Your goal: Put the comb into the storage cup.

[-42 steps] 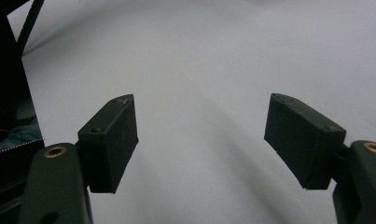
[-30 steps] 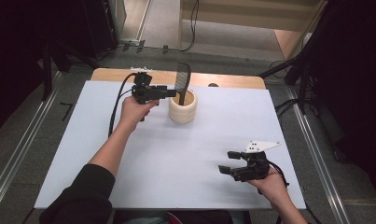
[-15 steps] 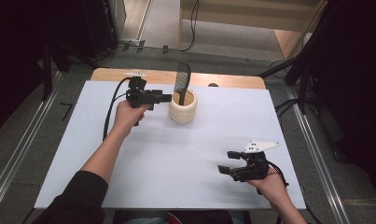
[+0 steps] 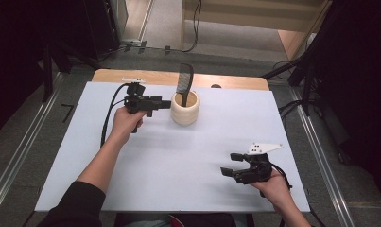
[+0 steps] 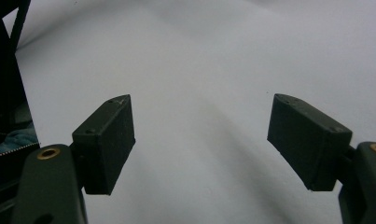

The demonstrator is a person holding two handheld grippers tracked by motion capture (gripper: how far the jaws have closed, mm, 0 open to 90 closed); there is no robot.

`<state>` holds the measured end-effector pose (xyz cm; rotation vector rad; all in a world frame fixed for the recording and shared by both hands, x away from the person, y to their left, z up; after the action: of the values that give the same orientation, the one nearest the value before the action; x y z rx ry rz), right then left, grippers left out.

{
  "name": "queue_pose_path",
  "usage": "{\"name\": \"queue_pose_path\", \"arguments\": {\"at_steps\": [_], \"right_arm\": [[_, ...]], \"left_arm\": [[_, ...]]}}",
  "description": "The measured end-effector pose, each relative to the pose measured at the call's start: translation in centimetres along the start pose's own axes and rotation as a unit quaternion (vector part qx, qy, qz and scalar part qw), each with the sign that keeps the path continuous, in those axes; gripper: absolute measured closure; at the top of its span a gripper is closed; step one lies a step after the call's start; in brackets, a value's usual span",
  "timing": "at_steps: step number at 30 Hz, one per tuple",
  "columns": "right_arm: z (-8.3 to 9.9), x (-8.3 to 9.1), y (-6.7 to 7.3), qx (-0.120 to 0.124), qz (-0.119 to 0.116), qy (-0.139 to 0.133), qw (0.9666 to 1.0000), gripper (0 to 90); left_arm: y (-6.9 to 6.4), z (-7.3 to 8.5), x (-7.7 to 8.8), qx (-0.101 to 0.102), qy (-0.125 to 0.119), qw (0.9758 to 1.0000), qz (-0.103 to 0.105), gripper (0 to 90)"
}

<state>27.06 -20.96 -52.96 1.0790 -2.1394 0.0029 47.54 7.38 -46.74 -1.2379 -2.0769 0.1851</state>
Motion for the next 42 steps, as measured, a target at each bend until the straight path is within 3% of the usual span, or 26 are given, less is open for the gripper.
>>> {"name": "queue_pose_path", "arguments": {"at_steps": [12, 21, 27, 30, 42], "right_arm": [[0.0, 0.0, 0.0, 0.000, 0.001, 0.001, 1.0000, 21.2], [0.0, 0.0, 0.0, 0.002, 0.001, 0.001, 1.0000, 21.1], [0.0, 0.1, 0.0, 0.002, 0.001, 0.000, 1.0000, 21.2], [0.0, 0.1, 0.0, 0.002, 0.001, -0.001, 1.0000, 21.2], [0.0, 0.1, 0.0, 0.002, 0.001, 0.000, 1.0000, 21.2]], "left_arm": [[0.0, 1.8, 0.7, 0.000, 0.008, 0.9999, -0.006, 31.3], [-1.0, 2.6, 1.0, 0.006, 0.015, 0.9999, 0.000, 31.4], [-1.8, 3.1, 1.3, -0.003, 0.017, 0.9998, 0.002, 31.4], [-2.2, 3.7, 1.5, -0.015, 0.027, 0.9995, -0.007, 31.4], [-3.0, 5.2, 2.2, -0.017, 0.037, 0.9992, -0.001, 31.3]]}}
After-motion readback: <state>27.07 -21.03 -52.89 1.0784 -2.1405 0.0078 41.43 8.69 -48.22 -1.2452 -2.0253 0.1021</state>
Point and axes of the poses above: each handheld gripper's, and its own axes: x roughly backward along the jaws, z roughly out of its underside, y roughly to its left, the point moved 7 cm from there along -x, roughly forward along the jaws, and after that the axes turned 1 degree about y, right-handed, at the moved point
